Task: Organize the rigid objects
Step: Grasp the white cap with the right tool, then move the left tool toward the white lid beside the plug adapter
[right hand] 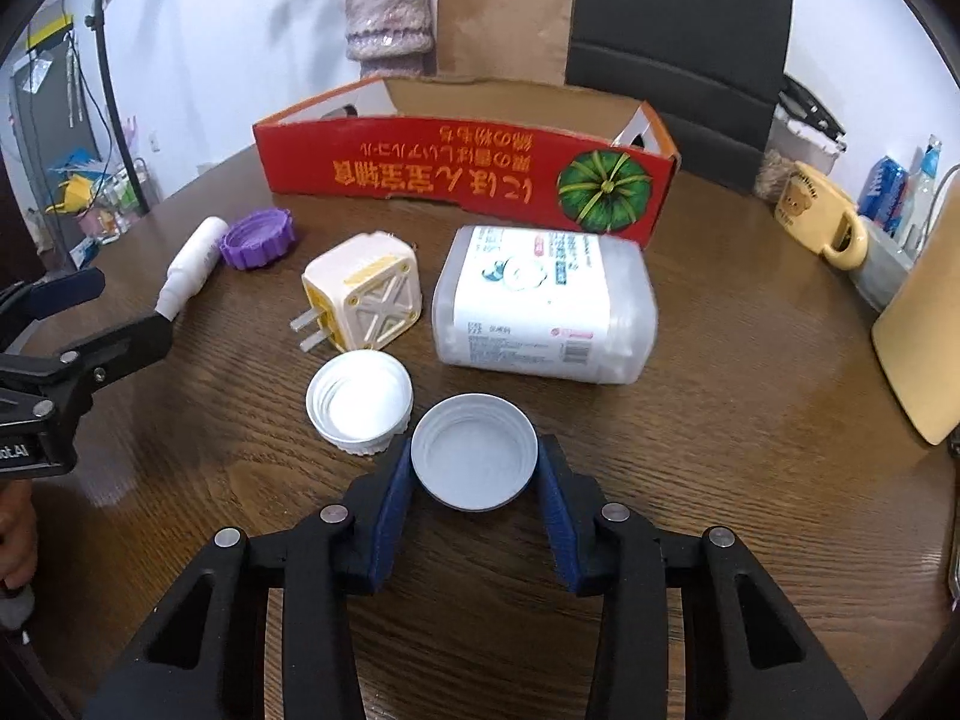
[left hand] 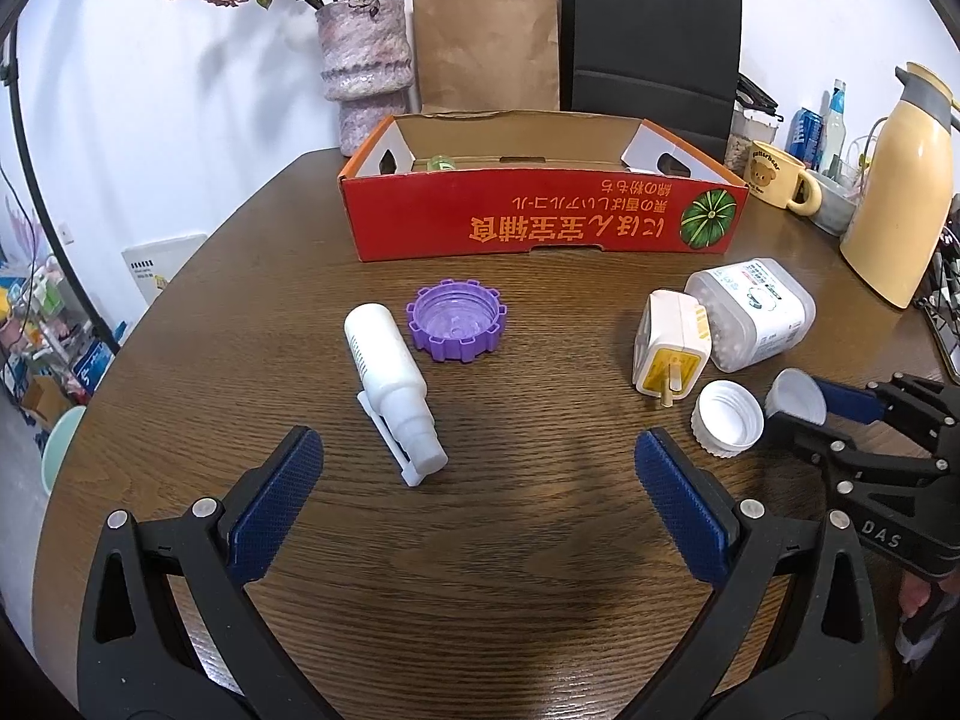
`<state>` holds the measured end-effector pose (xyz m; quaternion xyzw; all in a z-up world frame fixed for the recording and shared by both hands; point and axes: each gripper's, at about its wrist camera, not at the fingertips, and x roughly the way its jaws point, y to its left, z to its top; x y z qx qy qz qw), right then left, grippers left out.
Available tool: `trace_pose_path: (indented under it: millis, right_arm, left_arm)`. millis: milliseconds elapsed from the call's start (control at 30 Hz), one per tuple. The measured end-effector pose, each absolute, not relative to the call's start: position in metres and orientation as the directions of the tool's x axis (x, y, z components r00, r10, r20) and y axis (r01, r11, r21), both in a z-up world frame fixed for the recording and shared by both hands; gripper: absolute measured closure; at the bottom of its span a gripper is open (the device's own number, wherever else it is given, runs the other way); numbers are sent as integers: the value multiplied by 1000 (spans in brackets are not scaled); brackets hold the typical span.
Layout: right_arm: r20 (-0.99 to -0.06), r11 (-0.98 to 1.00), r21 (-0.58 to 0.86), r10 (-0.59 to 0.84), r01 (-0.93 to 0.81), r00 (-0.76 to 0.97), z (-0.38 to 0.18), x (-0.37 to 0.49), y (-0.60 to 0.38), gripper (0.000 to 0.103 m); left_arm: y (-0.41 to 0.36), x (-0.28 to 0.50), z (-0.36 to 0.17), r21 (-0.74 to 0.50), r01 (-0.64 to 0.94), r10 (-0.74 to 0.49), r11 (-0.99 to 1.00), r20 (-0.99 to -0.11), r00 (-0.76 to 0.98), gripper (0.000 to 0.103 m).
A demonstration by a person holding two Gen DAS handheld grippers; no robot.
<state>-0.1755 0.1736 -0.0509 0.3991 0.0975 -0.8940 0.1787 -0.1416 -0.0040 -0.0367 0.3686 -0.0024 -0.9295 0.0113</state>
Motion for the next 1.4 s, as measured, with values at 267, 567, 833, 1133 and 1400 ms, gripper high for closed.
trace_pose_path:
  millis: [267, 567, 833, 1133, 1400]
  right_arm:
    - [-719, -927, -28, -241, 374, -652, -43, -173, 179, 58]
    - [-698, -928, -25, -250, 372, -671, -39, -169, 183, 58]
    - [-675, -927, -8, -272, 376, -686, -31, -166, 193, 58]
    - [-668, -931, -5, -268, 364, -694, -28, -173, 217, 58]
    - [-667, -935, 0, -264, 355, -697, -28, -178, 240, 58]
  left_arm:
    - [-3, -143, -39, 22, 22, -31, -1000, -686, -727, 0]
    - [19, -141, -39, 11, 4, -11, -1000, -689, -724, 0]
    - [47, -142, -42, 1, -9, 6, -1000, -702, -712, 0]
    - [74, -151, -49, 16, -3, -10, -1000, -728, -686, 0]
    - [92, -160, -54, 22, 31, -37, -999, -739, -673, 0]
